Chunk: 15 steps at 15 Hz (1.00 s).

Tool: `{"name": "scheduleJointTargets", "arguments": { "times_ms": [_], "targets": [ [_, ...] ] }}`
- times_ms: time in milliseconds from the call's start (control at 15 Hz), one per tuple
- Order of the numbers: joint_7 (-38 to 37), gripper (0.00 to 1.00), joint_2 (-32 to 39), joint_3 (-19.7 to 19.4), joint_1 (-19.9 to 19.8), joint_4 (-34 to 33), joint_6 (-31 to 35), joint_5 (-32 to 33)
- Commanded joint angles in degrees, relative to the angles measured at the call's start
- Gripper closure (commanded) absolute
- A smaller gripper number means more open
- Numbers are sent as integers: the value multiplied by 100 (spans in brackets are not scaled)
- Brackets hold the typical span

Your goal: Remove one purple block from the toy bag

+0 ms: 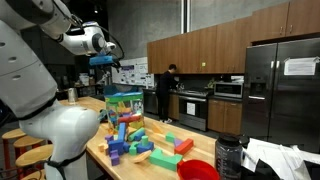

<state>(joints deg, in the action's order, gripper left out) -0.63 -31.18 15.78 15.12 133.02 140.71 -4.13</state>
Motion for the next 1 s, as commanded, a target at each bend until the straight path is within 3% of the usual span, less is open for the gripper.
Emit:
{"name": "scheduleJointTargets", "arguments": {
  "times_ms": [0, 67, 133, 267, 400, 600, 733, 933],
  "targets": [
    [175, 0, 1190, 114, -82, -1478, 221, 389],
    [148, 0, 1487, 175, -126, -1847, 258, 539],
    [56, 0, 834, 59, 2, -1092, 196, 359],
    [56, 0, 1295, 112, -26, -1621, 219, 487],
    [161, 0, 1470, 71, 22, -1744, 192, 414],
    [820, 0, 1493, -155, 300, -1702, -212, -239],
    [1616, 0, 1533, -380, 551, -1683, -654, -975],
    [2670, 0, 1655, -590, 652, -1730, -1377, -1552]
  ]
}}
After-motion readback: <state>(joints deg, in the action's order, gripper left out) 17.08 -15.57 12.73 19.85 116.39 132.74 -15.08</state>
